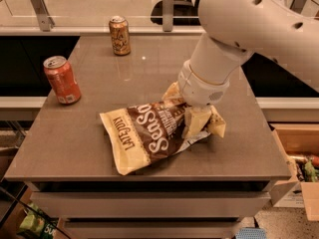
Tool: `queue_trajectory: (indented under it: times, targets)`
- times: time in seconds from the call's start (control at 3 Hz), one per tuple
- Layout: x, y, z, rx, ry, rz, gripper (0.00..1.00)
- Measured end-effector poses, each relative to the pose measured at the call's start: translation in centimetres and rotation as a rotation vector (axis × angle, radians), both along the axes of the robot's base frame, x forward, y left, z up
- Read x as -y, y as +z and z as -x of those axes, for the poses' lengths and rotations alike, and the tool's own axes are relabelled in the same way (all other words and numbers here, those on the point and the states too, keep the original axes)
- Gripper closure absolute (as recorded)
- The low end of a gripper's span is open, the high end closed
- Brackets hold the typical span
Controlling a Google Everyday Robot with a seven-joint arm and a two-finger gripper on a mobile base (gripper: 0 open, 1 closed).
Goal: Move brown chip bag near orange can
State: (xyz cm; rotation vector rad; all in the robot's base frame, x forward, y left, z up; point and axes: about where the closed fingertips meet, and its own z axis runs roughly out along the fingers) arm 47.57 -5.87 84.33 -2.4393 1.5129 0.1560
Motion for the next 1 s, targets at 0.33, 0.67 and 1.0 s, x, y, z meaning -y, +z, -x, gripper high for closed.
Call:
queue_trajectory:
  times: [0.33, 0.67, 1.0]
  targets:
    - [0.3, 0.7, -0.7, -0.01, -0.004, 0.015, 1.0]
    - [0.8, 1.7, -1.9, -0.016, -0.007, 0.031, 1.0]
    - [1.6, 2.8, -2.9, -0.012, -0.024, 0.035, 1.0]
